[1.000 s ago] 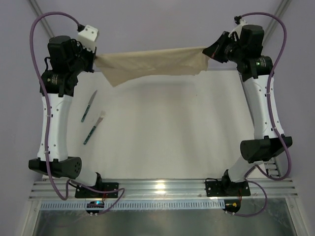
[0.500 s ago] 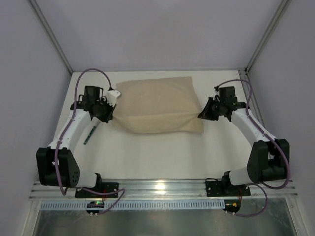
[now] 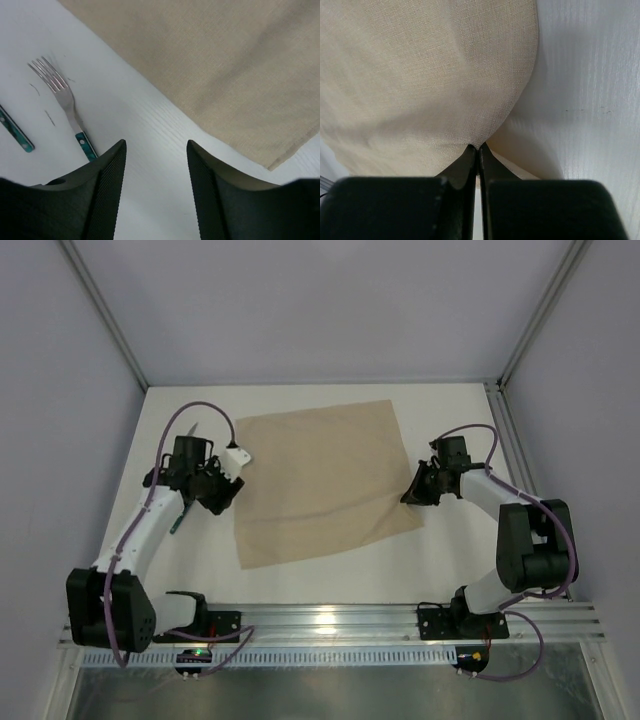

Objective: Fold the napkin into a case and place the utensils inside
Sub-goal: Flatten out the crumpled napkin at the center of the board, then fold and flatten the napkin at the center of the board.

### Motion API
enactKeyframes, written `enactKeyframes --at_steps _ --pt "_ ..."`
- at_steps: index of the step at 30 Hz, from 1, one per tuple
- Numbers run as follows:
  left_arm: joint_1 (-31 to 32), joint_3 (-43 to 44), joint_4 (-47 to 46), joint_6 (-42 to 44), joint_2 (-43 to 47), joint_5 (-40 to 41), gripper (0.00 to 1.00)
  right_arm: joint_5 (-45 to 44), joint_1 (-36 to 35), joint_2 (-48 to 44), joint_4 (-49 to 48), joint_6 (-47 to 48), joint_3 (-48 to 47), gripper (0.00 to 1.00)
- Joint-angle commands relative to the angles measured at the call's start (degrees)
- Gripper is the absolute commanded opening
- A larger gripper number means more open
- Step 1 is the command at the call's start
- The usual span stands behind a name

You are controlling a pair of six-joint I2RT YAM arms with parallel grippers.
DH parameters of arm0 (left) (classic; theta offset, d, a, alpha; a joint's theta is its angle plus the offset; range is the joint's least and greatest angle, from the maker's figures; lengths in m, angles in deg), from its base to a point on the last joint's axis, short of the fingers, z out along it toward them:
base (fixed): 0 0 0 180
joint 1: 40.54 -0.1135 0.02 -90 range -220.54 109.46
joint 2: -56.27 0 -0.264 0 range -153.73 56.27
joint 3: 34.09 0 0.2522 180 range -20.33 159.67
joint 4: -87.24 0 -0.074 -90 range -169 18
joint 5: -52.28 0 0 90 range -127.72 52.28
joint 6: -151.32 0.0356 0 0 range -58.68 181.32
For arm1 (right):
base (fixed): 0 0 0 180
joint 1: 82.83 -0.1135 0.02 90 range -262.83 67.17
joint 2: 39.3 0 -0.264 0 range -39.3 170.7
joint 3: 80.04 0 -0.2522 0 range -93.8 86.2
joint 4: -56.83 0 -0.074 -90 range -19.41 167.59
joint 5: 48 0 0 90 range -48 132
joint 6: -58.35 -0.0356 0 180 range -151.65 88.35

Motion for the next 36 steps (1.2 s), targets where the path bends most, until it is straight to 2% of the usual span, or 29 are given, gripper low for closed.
enactKeyframes --at_steps 1,3,5,9,12,17,23,25,26,27,29,30,33,36 --pt "5.01 -2.22 2.57 4.89 9.45 0.46 0.52 -0.87 0.21 -0.62 -2.23 -0.5 -0.82 0.04" --pt "12.12 -6.34 5.56 7.27 12.1 2.64 0.52 -2.1 0.21 -1.15 -1.97 -0.5 -0.55 0.04" --pt "19.92 -12.03 5.92 9.29 15.18 5.02 0.59 -2.28 0.12 -1.5 -1.79 -0.67 -0.2 0.04" --pt "29.45 -18.38 5.13 9.48 13.97 7.93 0.66 -2.1 0.12 -0.97 -1.7 -1.03 0.07 0.04" --pt "32.53 -20.24 3.29 9.48 10.02 11.01 0.69 -2.37 0.21 -1.24 -1.61 -1.2 0.42 0.04" --pt "32.71 -22.0 -1.89 10.18 6.94 10.4 0.72 -2.54 0.21 -1.68 -1.35 -1.47 0.68 0.04" --pt "32.63 -25.33 -9.71 8.95 3.42 12.42 0.68 -3.07 0.21 -2.03 -0.74 -1.03 0.68 0.04" --pt "32.62 -25.43 -10.95 8.51 2.89 11.72 0.56 -2.81 0.12 -2.29 -0.39 -0.76 0.33 0.04" --pt "32.62 -25.43 -11.3 8.34 2.89 11.45 0.4 -2.55 0.12 -2.47 0.49 -0.5 -0.37 0.06" --pt "32.62 -25.52 -11.39 8.42 3.06 11.63 0.32 -2.54 0.21 -2.55 1.28 -0.24 -0.37 0.11" --pt "32.63 -25.43 -11.13 8.33 3.15 12.15 0.14 -3.42 0.12 -3.78 5.3 1.34 -2.39 0.3" --pt "32.71 -25.08 -10.61 8.07 3.24 13.11 0.0 -5.95 0.21 -4.74 7.07 1.96 -3.87 0.5" --pt "32.45 -24.38 -9.55 6.58 5.69 13.21 0.0 -14.28 0.12 -10.54 14.1 3.19 -6.86 0.64" --pt "31.84 -23.33 -8.32 4.65 10.52 12.86 0.0 -19.32 0.21 -16.6 20.34 3.54 -8.72 0.67"
